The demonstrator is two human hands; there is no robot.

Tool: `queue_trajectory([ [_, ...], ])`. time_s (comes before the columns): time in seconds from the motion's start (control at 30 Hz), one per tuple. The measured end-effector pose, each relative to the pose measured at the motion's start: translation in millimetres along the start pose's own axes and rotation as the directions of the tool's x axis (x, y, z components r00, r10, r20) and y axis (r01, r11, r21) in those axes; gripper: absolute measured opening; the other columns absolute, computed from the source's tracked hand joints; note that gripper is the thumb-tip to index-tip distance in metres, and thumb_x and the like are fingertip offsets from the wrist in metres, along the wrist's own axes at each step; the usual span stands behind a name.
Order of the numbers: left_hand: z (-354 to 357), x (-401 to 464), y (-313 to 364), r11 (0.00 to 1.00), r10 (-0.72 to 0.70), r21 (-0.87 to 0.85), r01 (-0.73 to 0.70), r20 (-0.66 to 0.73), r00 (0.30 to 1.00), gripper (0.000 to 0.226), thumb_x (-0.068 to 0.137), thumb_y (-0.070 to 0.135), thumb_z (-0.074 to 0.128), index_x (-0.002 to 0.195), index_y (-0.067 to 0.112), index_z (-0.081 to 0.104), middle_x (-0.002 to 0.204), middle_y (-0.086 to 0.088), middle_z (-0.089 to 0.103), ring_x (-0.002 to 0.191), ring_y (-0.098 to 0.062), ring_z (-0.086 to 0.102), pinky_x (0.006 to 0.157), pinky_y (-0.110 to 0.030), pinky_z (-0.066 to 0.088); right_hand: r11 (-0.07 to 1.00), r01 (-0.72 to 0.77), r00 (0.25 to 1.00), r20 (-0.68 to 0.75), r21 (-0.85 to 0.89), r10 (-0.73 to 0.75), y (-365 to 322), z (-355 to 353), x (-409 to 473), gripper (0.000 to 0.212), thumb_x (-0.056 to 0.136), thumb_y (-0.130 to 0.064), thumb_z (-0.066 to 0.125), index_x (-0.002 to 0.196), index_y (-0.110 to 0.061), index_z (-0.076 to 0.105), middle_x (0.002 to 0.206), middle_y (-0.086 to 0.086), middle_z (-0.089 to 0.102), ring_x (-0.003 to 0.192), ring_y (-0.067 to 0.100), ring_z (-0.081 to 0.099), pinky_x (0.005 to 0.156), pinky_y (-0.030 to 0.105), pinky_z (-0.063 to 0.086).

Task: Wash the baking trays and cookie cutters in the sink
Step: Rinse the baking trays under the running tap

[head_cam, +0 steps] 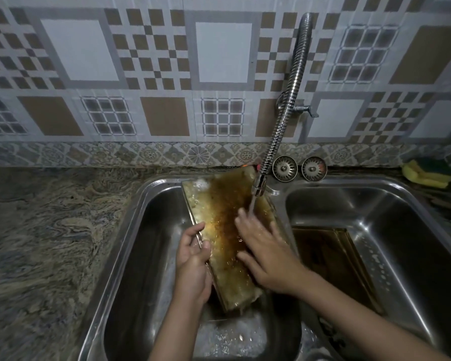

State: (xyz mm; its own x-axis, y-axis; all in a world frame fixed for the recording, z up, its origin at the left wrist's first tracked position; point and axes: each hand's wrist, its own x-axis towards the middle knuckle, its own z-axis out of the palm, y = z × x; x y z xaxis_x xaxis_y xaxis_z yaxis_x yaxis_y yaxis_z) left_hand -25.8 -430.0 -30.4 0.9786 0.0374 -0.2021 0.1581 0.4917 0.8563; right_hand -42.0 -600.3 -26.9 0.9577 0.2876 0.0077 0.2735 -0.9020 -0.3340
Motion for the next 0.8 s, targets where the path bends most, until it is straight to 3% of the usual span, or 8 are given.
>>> queue_trajectory([
  [0.07,-1.4,0.6,5.1,1.000,0.016,0.019,-0.015,-0.021,1.000,0.043,0.087,-0.017,0.042,0.099,0.021,0.060,0.118,-0.004,0.054,0.101,-0.012,0.048,0.087,-0.025,0.038,0.974,-0.219,0.975,-0.032,0.052,0.221,12.6,-4.0,9.0,0.073,0.092,-0.064,0.008,0.150,-0.024,-0.011,0.154,-0.006,-0.025,0.142,0.012,-0.024,0.116,0.052,-0.010],
  [0.13,0.1,0.8,-0.3,1.000,-0.021,0.018,0.021,-0.026,0.999,0.046,0.086,-0.017,0.042,0.099,0.022,0.062,0.127,-0.005,0.054,0.115,-0.018,0.046,0.103,-0.032,0.034,0.948,-0.313,0.948,-0.035,0.053,0.315,9.7,-6.1,16.8,0.068,0.098,-0.052,0.017,0.150,-0.021,-0.013,0.154,-0.004,-0.026,0.141,0.015,-0.026,0.113,0.051,-0.012],
  [0.23,7.6,-1.0,-8.9,0.991,-0.113,-0.083,0.108,-0.067,0.991,0.047,0.086,-0.016,0.040,0.102,0.021,0.063,0.132,-0.017,0.054,0.123,-0.028,0.049,0.112,-0.046,0.030,0.995,-0.103,0.994,0.026,-0.011,0.103,-20.1,-4.1,11.6,0.070,0.091,-0.052,0.008,0.151,-0.020,-0.010,0.154,-0.006,-0.025,0.141,0.014,-0.026,0.113,0.051,-0.016],
  [0.3,9.0,-2.8,-5.9,0.960,-0.223,-0.200,0.198,-0.115,0.968,0.041,0.091,-0.012,0.036,0.103,0.020,0.059,0.117,-0.018,0.060,0.104,-0.024,0.059,0.098,-0.040,0.045,0.996,0.055,0.990,0.134,-0.067,-0.046,-35.0,-1.2,-2.5,0.071,0.089,-0.051,0.008,0.151,-0.021,-0.008,0.154,-0.009,-0.024,0.141,0.010,-0.027,0.112,0.044,-0.019],
  [0.4,-0.2,-4.6,0.0,0.894,-0.369,-0.322,0.310,-0.141,0.919,0.037,0.095,-0.004,0.034,0.110,0.023,0.055,0.101,-0.013,0.063,0.088,-0.026,0.061,0.067,-0.042,0.048,0.992,0.015,0.972,0.236,-0.124,0.015,-21.6,-8.9,-11.8,0.067,0.095,-0.051,0.014,0.151,-0.022,-0.007,0.155,-0.010,-0.021,0.142,0.007,-0.023,0.116,0.044,-0.015],
  [0.6,6.9,-17.0,-16.5,0.834,-0.524,-0.282,0.475,-0.131,0.842,0.039,0.097,-0.002,0.032,0.105,0.025,0.058,0.105,-0.016,0.063,0.095,-0.031,0.061,0.074,-0.046,0.050,0.930,-0.296,0.881,0.314,-0.219,0.355,3.0,-6.5,5.5,0.067,0.099,-0.048,0.018,0.151,-0.015,-0.008,0.158,0.006,-0.018,0.145,0.021,-0.017,0.114,0.050,-0.012],
  [0.7,8.9,-19.7,-20.6,0.852,-0.502,-0.244,0.463,-0.132,0.854,0.039,0.097,-0.003,0.032,0.103,0.024,0.059,0.105,-0.015,0.064,0.096,-0.028,0.061,0.079,-0.042,0.050,0.977,-0.154,0.941,0.279,-0.150,0.191,-22.5,3.3,-2.9,0.064,0.100,-0.045,0.022,0.152,-0.017,-0.004,0.159,0.000,-0.017,0.145,0.016,-0.018,0.114,0.049,-0.012],
  [0.8,1.8,-15.9,-15.0,0.879,-0.458,-0.222,0.422,-0.152,0.876,0.038,0.096,-0.004,0.034,0.105,0.023,0.059,0.101,-0.011,0.065,0.092,-0.024,0.062,0.070,-0.039,0.050,0.992,-0.038,0.970,0.234,-0.120,0.065,-27.4,3.1,-12.1,0.065,0.099,-0.048,0.024,0.152,-0.022,-0.002,0.159,-0.007,-0.014,0.141,0.004,-0.019,0.114,0.040,-0.012],
])
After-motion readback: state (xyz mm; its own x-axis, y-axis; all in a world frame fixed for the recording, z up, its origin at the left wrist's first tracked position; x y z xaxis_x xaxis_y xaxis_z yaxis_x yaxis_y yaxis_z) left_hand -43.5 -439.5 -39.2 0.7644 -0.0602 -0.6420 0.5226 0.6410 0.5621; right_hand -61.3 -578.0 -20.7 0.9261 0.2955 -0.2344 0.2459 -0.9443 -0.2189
